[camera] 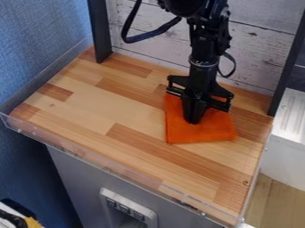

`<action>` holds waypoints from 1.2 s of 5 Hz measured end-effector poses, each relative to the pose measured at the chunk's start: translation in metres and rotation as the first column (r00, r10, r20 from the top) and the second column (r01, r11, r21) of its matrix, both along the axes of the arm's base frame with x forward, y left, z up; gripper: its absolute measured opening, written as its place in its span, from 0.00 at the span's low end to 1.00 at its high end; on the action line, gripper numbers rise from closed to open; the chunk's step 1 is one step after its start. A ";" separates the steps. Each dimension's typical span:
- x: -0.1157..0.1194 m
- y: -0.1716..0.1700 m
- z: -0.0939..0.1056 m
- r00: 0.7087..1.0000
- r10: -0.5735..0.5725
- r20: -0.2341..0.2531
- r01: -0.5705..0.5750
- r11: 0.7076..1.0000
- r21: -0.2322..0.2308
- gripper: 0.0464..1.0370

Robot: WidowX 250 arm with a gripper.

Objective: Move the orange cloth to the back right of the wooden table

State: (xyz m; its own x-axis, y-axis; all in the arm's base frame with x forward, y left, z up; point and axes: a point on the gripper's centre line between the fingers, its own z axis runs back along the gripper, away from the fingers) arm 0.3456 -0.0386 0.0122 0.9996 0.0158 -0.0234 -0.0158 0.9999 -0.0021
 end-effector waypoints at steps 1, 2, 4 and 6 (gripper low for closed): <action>-0.009 -0.005 0.012 0.999 -0.021 -0.040 0.021 1.000 0.002 0.45; -0.012 -0.004 0.040 0.999 -0.029 -0.017 0.029 1.000 0.000 0.75; -0.021 -0.003 0.090 0.999 -0.036 0.017 0.036 0.999 -0.001 0.96; -0.021 -0.003 0.107 0.999 -0.026 0.046 0.027 1.000 -0.004 0.96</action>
